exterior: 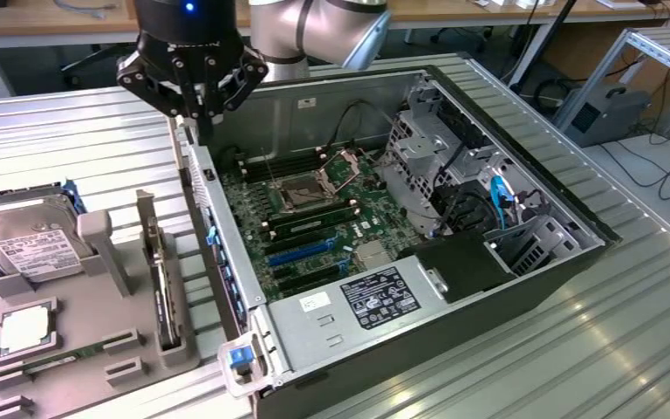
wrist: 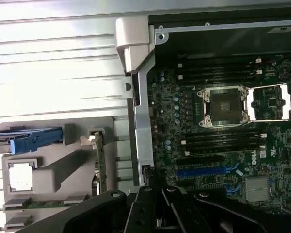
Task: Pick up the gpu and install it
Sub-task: 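Reach for the gpu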
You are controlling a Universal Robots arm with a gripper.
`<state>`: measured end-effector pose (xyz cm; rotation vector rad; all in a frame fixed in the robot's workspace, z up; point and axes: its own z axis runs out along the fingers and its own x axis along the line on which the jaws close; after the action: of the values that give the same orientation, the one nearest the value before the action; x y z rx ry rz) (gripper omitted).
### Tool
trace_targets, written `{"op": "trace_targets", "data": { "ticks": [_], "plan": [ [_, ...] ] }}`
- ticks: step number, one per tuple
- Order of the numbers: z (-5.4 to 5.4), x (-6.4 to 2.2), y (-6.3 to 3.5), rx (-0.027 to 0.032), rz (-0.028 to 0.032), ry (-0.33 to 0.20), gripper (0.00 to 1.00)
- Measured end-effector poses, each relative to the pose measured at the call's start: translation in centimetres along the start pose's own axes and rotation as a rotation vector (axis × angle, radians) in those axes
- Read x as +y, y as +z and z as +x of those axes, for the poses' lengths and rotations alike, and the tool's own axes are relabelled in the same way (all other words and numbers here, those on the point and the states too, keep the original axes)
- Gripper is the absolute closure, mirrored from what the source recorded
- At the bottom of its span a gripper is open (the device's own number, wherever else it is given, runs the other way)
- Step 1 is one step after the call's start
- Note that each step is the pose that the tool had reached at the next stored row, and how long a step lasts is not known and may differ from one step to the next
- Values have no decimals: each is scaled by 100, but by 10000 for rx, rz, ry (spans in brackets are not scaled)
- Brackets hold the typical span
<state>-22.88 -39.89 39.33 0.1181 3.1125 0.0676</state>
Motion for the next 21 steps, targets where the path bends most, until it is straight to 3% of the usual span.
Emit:
{"op": "trace_targets", "data": {
  "ticks": [13,21],
  "plan": [
    [301,-23,-6,0,0,-1,89],
    [578,-44,-8,1,0,-1,89]
  ]
}}
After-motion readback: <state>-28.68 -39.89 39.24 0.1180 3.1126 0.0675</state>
